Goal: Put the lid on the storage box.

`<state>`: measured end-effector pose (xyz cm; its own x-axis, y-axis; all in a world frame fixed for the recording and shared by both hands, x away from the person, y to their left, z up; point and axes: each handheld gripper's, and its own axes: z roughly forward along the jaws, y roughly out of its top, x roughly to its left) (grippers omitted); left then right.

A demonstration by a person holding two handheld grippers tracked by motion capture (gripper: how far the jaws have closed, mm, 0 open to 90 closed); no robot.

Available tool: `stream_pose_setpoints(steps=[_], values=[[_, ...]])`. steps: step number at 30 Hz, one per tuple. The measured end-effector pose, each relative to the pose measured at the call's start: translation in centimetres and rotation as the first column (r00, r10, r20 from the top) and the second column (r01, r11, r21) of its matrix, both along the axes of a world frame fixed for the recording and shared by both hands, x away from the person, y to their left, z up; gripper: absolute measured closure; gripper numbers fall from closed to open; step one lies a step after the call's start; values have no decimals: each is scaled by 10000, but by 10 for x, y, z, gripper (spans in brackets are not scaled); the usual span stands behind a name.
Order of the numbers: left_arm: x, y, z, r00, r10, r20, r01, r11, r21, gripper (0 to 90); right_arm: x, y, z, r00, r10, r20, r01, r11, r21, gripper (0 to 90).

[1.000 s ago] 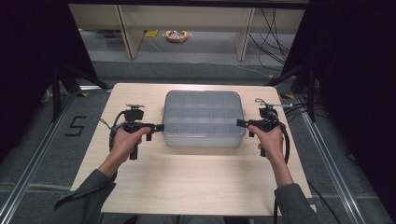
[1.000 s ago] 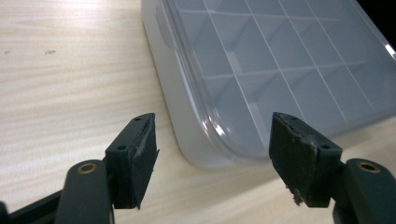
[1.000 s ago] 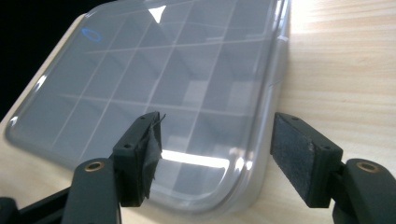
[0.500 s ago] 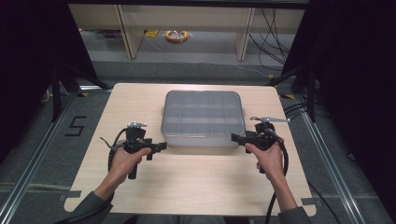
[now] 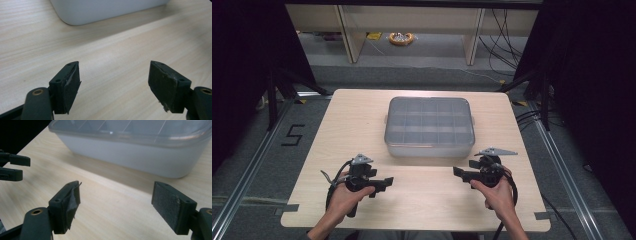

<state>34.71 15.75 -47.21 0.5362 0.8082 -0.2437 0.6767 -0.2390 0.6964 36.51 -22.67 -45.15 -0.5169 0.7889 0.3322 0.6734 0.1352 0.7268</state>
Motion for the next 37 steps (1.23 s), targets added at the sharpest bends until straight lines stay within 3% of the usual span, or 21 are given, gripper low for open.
stream_pose_setpoints(steps=[4,5,7,10,12,13,14,15,16,17,19,21,22,23,24,27,29,31,32,33,37], values=[[-10,-1,-3,9995,-300,41,299,9993,245,251,-9,3,-7,9999,46,136,-41,9993,-374,235],[-13,-2,-5,9997,-207,115,205,9996,183,249,-14,6,-9,10000,-57,-26,57,9999,-157,234],[-23,-3,-12,9986,-406,333,385,9973,620,241,-20,7,-16,9992,347,206,-342,9991,-250,224],[-30,1,-17,9970,-717,297,689,9939,860,230,-29,10,-22,9981,576,216,-568,9977,-379,209],[-33,0,-21,9978,-508,415,478,9965,693,226,-31,11,-24,9979,637,110,-635,9977,-254,206],[-36,3,-21,9969,-739,256,711,9927,974,223,-33,11,-25,9970,757,165,-750,9965,-376,198],[-38,6,-24,9954,-858,430,792,9874,1369,216,-42,15,-29,9978,647,-105,-649,9977,-178,191],[-41,6,-26,9948,-945,369,884,9860,1412,211,-42,14,-31,9949,1008,41,-1005,9942,-382,183],[-45,3,-29,9973,-646,352,601,9915,1157,208,-45,14,-33,9934,1144,-4,-1143,9928,-354,173],[-47,3,-29,9971,-705,299,670,9920,1067,207,-48,15,-34,9937,1118,58,-1114,9927,-456,165],[-52,2,-32,9950,-867,500,795,9881,1318,203,-55,16,-37,9917,1277,121,-1270,9908,-468,163],[-54,1,-32,9954,-775,556,713,9918,1062,199,-62,18,-37,9914,1267,-334,-1280,9909,-406,163],[-54,5,-31,9913,-1189,566,1085,9811,1605,199,-62,18,-37,9914,1267,-334,-1280,9909,-406,163],[-54,5,-31,9910,-1221,556,1110,9791,1705,185,-65,18,-40,9893,1458,-32,-1457,9869,-691,163],[-54,6,-31,9911,-1244,472,1155,9805,1590,183,-66,19,-41,9881,1533,-156,-1540,9853,-734,163],[-54,4,-34,9926,-1044,621,951,9859,1377,171,-70,20,-43,9892,1449,-229,-1463,9852,-891,163],[-53,5,-33,9905,-1266,544,1156,9783,1720,170,-70,19,-43,9877,1556,-160,-1564,9831,-956,163],[-53,3,-35,9928,-1072,537,993,9862,1321,171,-70,20,-44,9882,1523,-154,-1531,9830,-1015,163],[-52,4,-35,9924,-1121,500,1044,9851,1363,170,-70,20,-45,9870,1577,-317,-1600,9824,-965,163],[-51,6,-34,9902,-1303,498,1202,9782,1691,170,-70,20,-45,9870,1577,-317,-1600,9824,-965,163],[-50,6,-34,9909,-1219,575,1110,9801,1643,160,-69,19,-45,9884,1510,-184,-1521,9800,-1286,163]])
